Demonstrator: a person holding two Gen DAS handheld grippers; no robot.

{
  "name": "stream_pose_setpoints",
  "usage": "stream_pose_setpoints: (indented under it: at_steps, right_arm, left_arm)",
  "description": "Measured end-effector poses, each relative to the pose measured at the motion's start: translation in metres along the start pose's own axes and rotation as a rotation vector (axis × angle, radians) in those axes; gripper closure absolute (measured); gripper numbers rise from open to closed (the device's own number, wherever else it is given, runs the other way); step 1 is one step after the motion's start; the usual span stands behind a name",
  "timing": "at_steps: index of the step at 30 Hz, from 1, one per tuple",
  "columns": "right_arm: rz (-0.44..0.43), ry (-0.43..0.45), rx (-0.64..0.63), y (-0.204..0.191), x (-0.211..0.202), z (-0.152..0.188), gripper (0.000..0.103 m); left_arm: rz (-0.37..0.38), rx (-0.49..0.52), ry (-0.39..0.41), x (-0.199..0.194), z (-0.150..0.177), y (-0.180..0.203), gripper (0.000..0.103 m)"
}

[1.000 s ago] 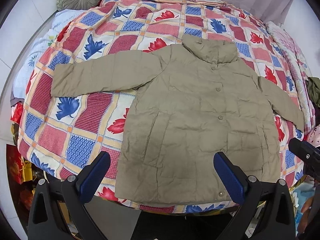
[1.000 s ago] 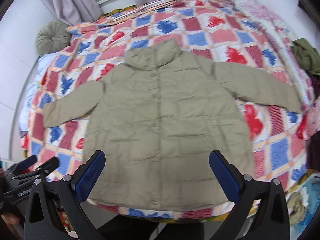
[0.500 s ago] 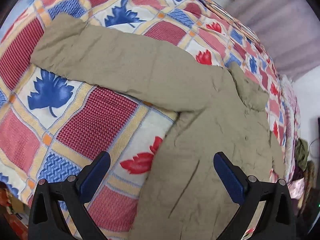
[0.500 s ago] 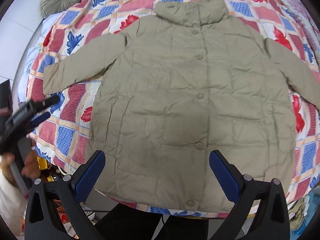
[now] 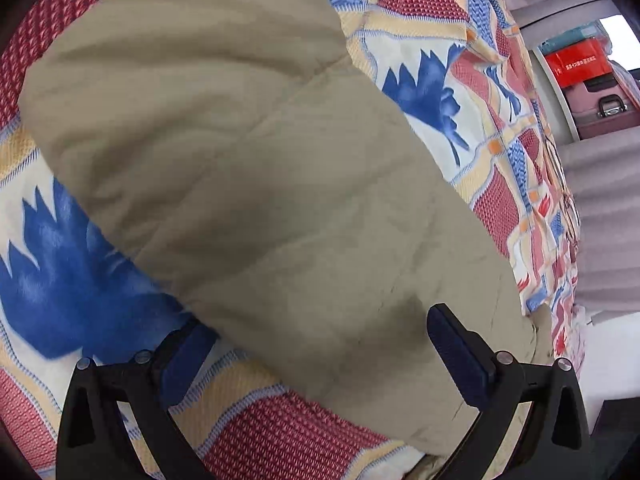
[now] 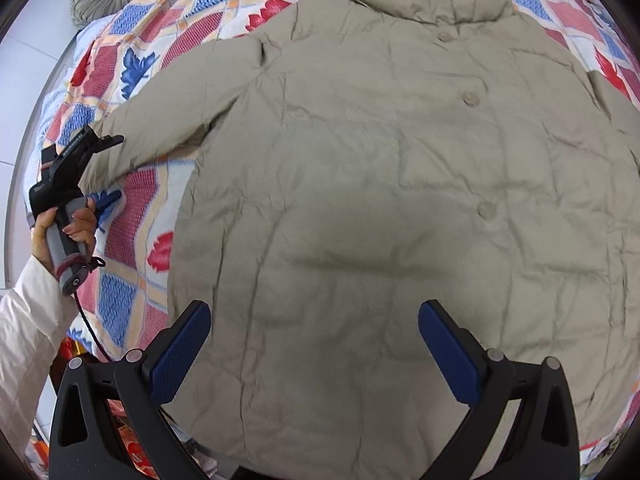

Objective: Fold large clothes

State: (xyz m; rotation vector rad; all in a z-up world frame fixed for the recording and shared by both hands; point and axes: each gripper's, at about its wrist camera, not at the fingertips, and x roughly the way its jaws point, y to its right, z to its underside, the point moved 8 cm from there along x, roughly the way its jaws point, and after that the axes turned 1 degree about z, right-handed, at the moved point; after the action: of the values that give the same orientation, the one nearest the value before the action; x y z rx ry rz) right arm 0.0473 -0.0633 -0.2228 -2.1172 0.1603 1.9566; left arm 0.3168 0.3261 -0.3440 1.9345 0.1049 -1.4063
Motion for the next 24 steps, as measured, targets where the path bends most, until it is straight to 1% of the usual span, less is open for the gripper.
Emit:
stream_pose_setpoints:
  at_steps: [2,3,4,5,6,7,8,10,11,12,13,14,15,16,18,21,22,24]
  right_arm:
    - [-0.019,0.035,-0.002,-0.005,0.002,-0.015,0.0]
    - [-0.03,0.055,-0.003,-0.008,0.003,-0.025,0.0]
    - [-0.042,0.072,-0.004,-0.011,0.005,-0.036,0.0]
    - [-0.054,0.084,-0.006,-0.015,0.007,-0.045,0.0]
    - [-0.068,0.094,-0.007,-0.019,0.01,-0.054,0.0]
    - [-0.085,0.108,-0.007,-0.024,0.013,-0.065,0.0]
    - [-0.101,0.123,-0.009,-0.03,0.015,-0.074,0.0]
    - [-0.122,0.161,-0.01,-0.04,0.019,-0.093,0.0]
    - [-0.129,0.181,-0.004,-0.044,0.021,-0.103,0.002]
    - [-0.146,0.197,0.005,-0.048,0.023,-0.111,0.007]
    - [-0.18,0.209,0.023,-0.054,0.027,-0.12,0.029]
    - [-0.215,0.206,0.039,-0.059,0.032,-0.127,0.066]
    - [-0.263,0.186,0.062,-0.065,0.04,-0.133,0.081]
    - [-0.313,0.165,0.09,-0.071,0.05,-0.139,0.087]
    - [-0.363,0.159,0.117,-0.083,0.064,-0.148,0.087]
    - [-0.368,0.143,0.118,-0.1,0.09,-0.155,0.087]
    - [-0.382,0.124,0.131,-0.104,0.099,-0.154,0.088]
    - [-0.382,0.097,0.159,-0.107,0.115,-0.153,0.088]
  left_arm:
    - [-0.012,0.015,0.048,-0.005,-0.01,0.007,0.0]
    - [-0.022,0.032,0.078,-0.009,-0.014,0.012,0.005]
    - [-0.045,0.056,0.101,-0.011,-0.018,0.017,0.023]
    - [-0.072,0.08,0.098,-0.01,-0.021,0.02,0.037]
    - [-0.087,0.097,0.077,-0.005,-0.022,0.022,0.078]
    - [-0.07,0.109,0.052,-0.001,-0.023,0.023,0.098]
    - [-0.058,0.109,0.047,-0.002,-0.024,0.024,0.098]
    - [-0.077,0.146,0.088,-0.015,-0.027,0.03,0.098]
    - [-0.085,0.174,0.114,-0.024,-0.029,0.035,0.098]
    - [-0.085,0.195,0.132,-0.034,-0.027,0.038,0.098]
    - [-0.079,0.217,0.157,-0.046,-0.027,0.043,0.098]
    - [-0.074,0.245,0.184,-0.059,-0.026,0.05,0.098]
    - [-0.071,0.274,0.208,-0.069,-0.025,0.058,0.098]
    - [-0.064,0.308,0.231,-0.08,-0.024,0.067,0.098]
    - [-0.047,0.383,0.272,-0.102,-0.019,0.086,0.098]
    - [-0.017,0.528,0.326,-0.128,-0.006,0.123,0.098]
    - [-0.003,0.575,0.331,-0.131,0.001,0.137,0.098]
    - [0.028,0.681,0.333,-0.135,0.021,0.167,0.098]
